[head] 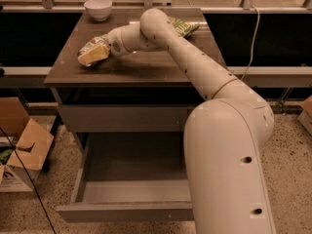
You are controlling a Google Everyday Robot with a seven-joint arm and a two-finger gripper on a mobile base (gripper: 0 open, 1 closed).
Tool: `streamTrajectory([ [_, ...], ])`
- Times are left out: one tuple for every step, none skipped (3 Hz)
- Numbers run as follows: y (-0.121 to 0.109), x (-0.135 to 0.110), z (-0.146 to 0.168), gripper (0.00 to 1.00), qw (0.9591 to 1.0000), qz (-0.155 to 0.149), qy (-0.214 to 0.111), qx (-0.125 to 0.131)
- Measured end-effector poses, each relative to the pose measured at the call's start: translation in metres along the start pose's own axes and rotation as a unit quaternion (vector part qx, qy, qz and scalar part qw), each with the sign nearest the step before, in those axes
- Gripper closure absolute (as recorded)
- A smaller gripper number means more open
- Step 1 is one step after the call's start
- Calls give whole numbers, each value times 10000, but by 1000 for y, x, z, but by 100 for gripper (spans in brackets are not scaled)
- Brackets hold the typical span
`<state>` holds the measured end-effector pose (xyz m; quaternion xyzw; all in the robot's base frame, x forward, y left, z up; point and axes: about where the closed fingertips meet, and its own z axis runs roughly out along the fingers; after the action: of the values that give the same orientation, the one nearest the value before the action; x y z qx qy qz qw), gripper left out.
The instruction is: Place 7up can into middle drawer
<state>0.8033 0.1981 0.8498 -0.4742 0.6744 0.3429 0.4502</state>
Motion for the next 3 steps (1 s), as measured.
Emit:
streamTrajectory([
  [1,-1,-2,49,10000,-7,-23,10],
  [4,-9,-8,72,9999,-109,-102,14],
  [10,-23,-22,95,9992,-291,-280,-59],
])
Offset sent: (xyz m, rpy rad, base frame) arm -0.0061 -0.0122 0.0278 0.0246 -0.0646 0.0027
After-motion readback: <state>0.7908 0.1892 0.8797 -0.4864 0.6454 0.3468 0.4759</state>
